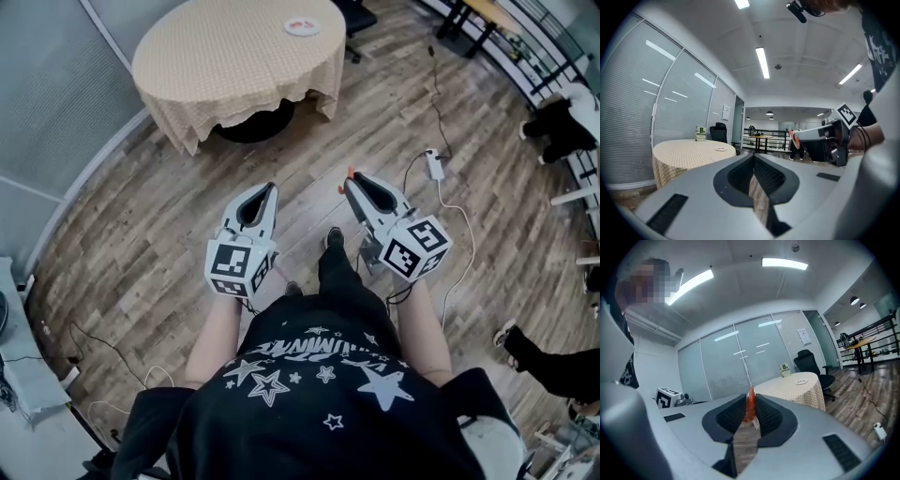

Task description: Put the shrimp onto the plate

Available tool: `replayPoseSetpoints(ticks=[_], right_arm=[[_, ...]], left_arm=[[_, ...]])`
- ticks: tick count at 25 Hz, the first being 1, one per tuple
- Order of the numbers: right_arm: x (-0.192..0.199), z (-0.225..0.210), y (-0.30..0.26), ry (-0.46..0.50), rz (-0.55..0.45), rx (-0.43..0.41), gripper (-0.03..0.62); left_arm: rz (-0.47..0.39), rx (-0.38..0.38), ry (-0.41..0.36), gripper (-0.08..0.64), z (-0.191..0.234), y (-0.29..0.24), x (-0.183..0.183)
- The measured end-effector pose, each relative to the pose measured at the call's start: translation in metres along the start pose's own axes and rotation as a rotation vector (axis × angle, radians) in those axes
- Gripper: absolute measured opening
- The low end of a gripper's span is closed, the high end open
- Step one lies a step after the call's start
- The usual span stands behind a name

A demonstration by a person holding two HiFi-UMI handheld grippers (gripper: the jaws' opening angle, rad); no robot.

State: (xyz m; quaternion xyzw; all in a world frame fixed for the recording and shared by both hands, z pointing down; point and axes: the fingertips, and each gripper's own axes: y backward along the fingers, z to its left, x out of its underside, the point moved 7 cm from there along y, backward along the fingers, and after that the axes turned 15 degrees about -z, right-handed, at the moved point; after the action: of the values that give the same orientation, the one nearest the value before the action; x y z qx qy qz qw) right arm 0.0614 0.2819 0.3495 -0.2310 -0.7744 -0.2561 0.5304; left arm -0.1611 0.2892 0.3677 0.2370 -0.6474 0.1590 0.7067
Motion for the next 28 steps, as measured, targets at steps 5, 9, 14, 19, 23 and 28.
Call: replayPoseSetpoints(ticks=[5,9,14,19,23,28], right_arm=[[0.011,-0.025,-0.023,-0.028,0.017,-0.030,0.067],[0.002,-0.050,-0.047,-0.028,0.027,-0.049,0.067],[-0.009,-0.099,-0.067,-0.035,0.023,-0.036,0.067],[-0.025,-0.146,-0.081,-0.034,0.022,-0.032,0.067],[-0.038,-0.184,-0.091,-0.040,0.011,-0.022,0.067],[-0.048,-0.219,-0.101,-0.050,0.012,-0.051,0.067]], left_arm=[[-0.005,-0.031,-0.017,0.008,0.014,-0.013,0.002],[-0.010,-0.083,0.013,0.008,0.029,-0.040,0.003],[0.006,-0.046,-0.005,0.008,0.032,-0.089,0.011],[0.006,-0.025,-0.008,0.008,0.033,-0.145,0.015],[0.015,-0.001,-0.044,0.008,0.026,-0.185,0.014],[0.022,-0.039,-0.046,0.008,0.023,-0.221,0.021]])
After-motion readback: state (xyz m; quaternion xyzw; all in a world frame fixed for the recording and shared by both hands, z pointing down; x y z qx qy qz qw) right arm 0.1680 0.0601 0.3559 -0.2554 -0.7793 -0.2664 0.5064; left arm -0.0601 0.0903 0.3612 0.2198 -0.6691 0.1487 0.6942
